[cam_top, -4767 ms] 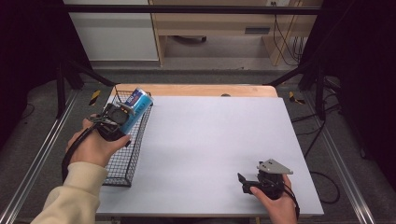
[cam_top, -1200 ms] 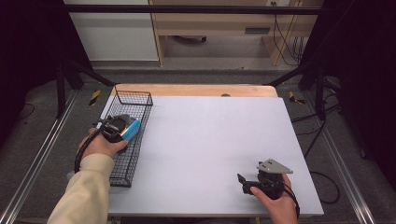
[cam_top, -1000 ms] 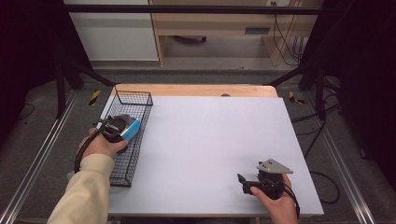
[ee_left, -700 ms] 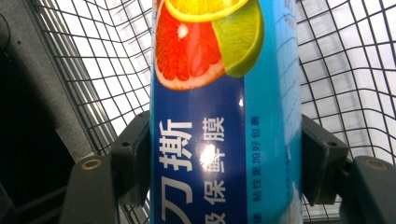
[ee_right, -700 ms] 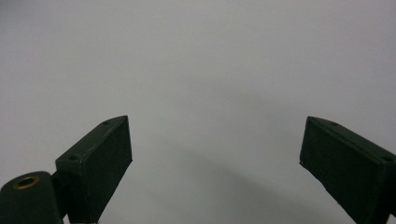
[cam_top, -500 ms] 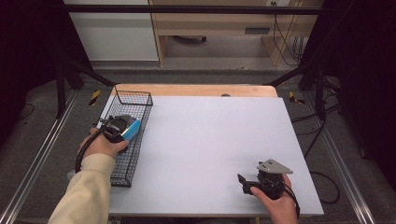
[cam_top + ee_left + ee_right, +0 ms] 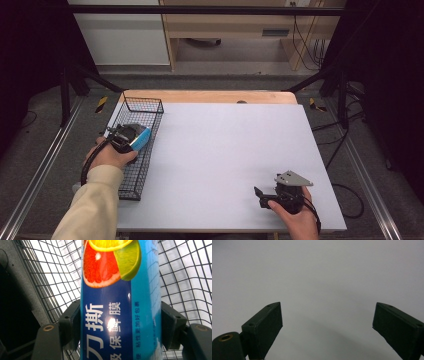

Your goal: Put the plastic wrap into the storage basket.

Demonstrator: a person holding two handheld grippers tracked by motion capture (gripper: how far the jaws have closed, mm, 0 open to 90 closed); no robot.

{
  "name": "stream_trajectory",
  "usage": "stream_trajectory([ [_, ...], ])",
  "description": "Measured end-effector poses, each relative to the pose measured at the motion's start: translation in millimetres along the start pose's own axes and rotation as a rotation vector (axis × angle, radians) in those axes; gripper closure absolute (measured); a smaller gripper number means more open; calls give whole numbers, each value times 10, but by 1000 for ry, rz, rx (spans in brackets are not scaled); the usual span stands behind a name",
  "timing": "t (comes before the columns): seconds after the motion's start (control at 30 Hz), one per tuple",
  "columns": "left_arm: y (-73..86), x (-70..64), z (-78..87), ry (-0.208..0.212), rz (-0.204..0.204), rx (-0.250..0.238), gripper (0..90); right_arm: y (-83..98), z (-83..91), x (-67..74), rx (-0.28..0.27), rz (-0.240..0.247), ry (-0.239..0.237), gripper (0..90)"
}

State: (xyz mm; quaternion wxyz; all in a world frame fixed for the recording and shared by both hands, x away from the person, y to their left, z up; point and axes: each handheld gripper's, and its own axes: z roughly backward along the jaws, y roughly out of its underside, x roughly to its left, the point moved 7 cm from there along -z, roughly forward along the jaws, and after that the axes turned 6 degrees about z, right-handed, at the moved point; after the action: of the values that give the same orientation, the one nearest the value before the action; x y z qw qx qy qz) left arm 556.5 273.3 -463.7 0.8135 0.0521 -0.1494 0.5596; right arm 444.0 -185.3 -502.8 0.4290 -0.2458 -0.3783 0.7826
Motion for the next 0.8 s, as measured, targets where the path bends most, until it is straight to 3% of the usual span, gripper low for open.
stream_trajectory([
  [0.13, -1, 1, 2, -5, -7, -7, 311, 0, -1, 4, 2, -1, -2, 92],
  [0.17, -3, 3, 11, -8, -13, -7, 300, 5, -13, -20, -4, 32, 6, 92],
  [0.23, -4, 5, 19, -13, -15, -12, 287, 4, -13, -20, -6, 33, 6, 92],
  [0.3, -6, 21, 47, -26, -38, -35, 279, 5, -12, -13, -3, 23, 2, 90],
  [0.53, 42, 45, 213, -41, -54, -92, 215, 10, -20, -4, 6, 30, 3, 89],
  [0.57, 44, 64, 318, -37, -50, -129, 188, 7, -24, 0, 3, 29, 1, 89],
  [0.6, 44, 64, 318, -37, -50, -129, 181, 9, -27, -1, 4, 32, 3, 89],
  [0.63, 49, 72, 446, -30, -44, -171, 163, 10, -27, 3, 7, 31, 4, 89],
  [0.67, 49, 72, 446, -30, -44, -171, 139, 10, -27, 3, 7, 31, 4, 89],
  [0.8, 54, 38, 715, -33, -45, -264, 83, 11, -29, 8, 8, 34, 3, 87],
])
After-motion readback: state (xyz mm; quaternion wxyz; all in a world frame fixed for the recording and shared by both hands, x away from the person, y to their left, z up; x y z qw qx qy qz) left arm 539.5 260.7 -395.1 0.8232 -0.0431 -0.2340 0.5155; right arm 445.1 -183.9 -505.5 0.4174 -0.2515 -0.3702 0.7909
